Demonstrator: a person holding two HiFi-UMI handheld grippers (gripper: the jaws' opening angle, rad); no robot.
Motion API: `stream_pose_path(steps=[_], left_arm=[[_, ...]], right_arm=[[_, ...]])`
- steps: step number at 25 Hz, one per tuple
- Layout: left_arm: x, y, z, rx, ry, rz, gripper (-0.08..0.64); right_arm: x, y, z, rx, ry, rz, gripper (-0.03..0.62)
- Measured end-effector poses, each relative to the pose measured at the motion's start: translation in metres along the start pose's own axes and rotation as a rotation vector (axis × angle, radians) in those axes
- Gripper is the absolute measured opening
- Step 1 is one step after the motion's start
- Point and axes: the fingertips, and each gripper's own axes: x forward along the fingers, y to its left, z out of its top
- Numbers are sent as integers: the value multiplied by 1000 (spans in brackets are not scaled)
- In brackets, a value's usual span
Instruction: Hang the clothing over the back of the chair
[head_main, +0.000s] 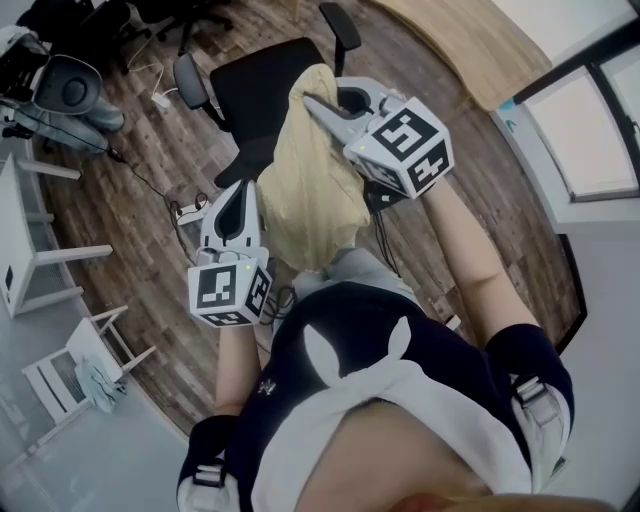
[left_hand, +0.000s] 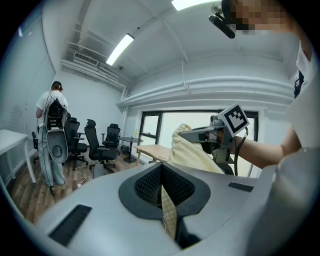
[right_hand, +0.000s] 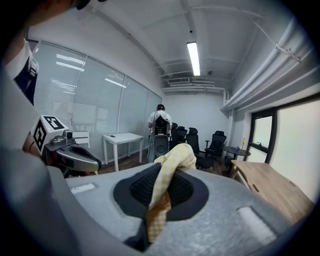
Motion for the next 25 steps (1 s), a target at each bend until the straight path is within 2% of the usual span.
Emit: stream_pose_path(steps=[9, 15, 25], left_arm=[[6, 5, 4, -6, -14, 37, 5], [15, 5, 7, -6, -9, 53, 5], [25, 4, 4, -12, 23, 54, 5]], right_arm=[[22, 1, -32, -29, 138, 51, 20], [35, 6, -58, -144, 249, 89, 23], [51, 19, -88, -225, 355, 219, 25]])
